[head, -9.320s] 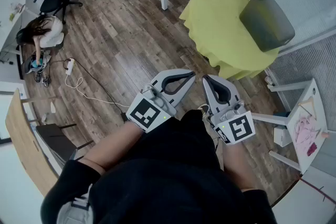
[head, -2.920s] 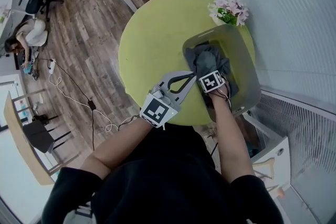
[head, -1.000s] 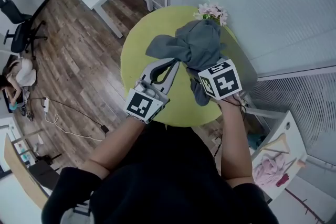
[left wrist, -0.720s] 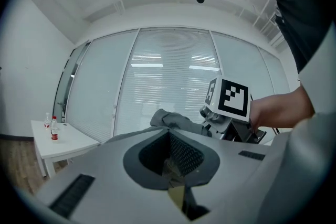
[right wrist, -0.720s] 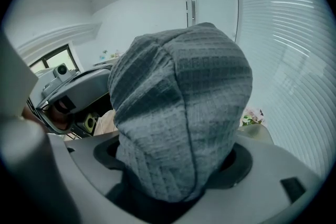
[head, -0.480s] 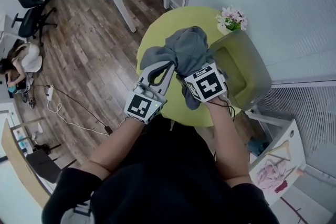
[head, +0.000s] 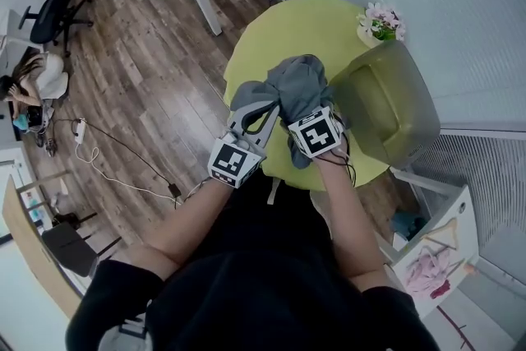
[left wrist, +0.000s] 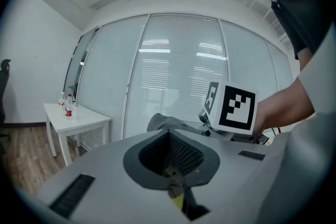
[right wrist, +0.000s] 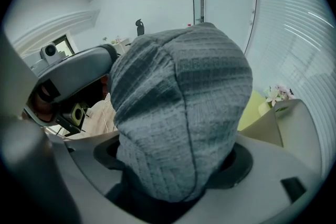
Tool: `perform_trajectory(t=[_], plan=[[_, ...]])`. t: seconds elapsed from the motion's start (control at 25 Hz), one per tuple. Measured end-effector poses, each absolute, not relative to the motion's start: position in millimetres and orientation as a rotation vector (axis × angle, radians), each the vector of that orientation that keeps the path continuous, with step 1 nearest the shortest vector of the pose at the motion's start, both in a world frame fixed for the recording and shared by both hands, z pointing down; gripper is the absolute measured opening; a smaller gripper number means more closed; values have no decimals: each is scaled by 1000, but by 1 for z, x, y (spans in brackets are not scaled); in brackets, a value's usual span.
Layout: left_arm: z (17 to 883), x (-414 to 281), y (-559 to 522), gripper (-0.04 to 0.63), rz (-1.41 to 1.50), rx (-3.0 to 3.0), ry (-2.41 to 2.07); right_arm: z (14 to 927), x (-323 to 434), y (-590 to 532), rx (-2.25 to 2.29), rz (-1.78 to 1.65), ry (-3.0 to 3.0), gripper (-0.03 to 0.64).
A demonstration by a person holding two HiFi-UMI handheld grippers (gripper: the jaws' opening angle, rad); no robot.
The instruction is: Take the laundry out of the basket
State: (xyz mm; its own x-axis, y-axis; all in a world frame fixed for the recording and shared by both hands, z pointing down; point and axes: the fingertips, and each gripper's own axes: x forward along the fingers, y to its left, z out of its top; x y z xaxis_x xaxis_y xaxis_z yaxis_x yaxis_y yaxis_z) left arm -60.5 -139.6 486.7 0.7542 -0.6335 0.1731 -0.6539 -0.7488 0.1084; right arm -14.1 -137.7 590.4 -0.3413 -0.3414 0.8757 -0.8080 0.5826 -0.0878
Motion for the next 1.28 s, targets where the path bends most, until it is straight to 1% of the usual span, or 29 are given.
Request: perform_trajectory(t=[0.4,0.6,1.04,1.28], plan=[[554,-56,-131,8,303,2741,-974,677,1,-125,924,671,-1851,423],[574,-60,-136,8,342,2689,-1005,715,8,-124,909,691,-1828,423],[593,-52,-133,8,362,2640,-986,764,8,-137,860,713,-1823,423],[595,-53,-140,8,376,2630,-1007,763,7,-139,828,719,-1812,423]])
